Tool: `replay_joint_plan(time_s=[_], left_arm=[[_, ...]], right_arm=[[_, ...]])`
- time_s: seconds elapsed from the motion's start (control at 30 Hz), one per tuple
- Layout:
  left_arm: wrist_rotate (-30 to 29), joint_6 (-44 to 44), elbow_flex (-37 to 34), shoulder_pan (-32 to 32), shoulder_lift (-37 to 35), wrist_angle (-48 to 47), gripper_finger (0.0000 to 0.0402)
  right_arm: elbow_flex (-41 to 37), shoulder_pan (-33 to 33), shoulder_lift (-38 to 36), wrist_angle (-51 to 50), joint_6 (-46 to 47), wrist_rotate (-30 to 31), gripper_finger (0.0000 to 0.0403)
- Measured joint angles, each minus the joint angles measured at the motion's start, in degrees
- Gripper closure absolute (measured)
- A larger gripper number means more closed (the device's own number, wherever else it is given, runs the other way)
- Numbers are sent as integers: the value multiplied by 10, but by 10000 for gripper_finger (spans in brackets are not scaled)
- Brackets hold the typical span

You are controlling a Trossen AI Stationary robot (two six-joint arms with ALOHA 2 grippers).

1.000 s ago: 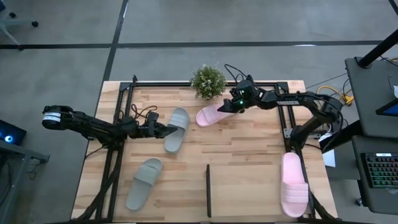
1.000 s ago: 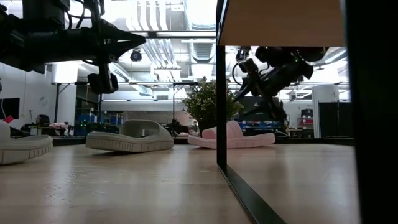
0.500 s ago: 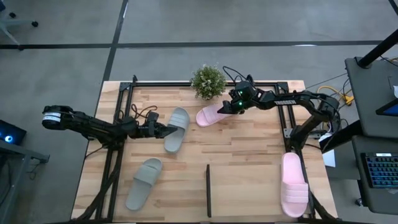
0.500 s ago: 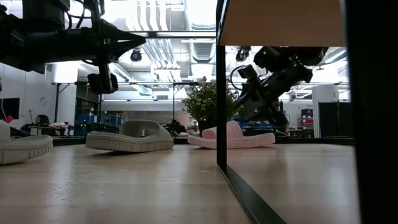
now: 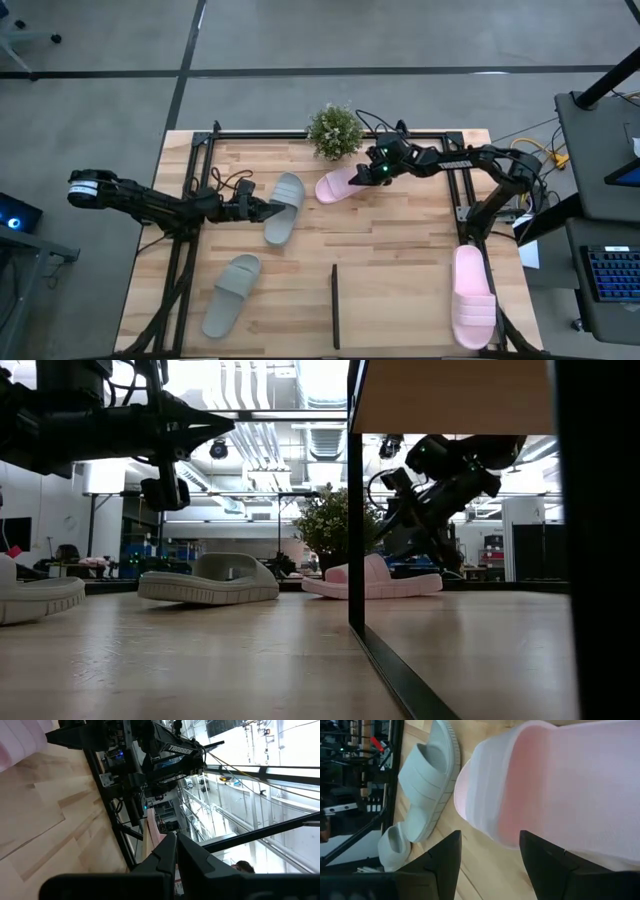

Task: Pick and place slides into the shelf
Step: Put the pink slide on the shelf

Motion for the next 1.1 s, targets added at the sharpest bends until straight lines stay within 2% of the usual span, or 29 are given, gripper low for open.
replay_joint_plan(time_s=[0.47,0.87,1.1], left_arm=[[0,0,0,0,0,0,402],[1,0,0,0,0,0,402],[2,0,0,0,0,5,402]], right_arm=[[0,22,0,6,1,8,216],[0,53,0,6,8,5,261],[0,52,0,2,8,43,267]])
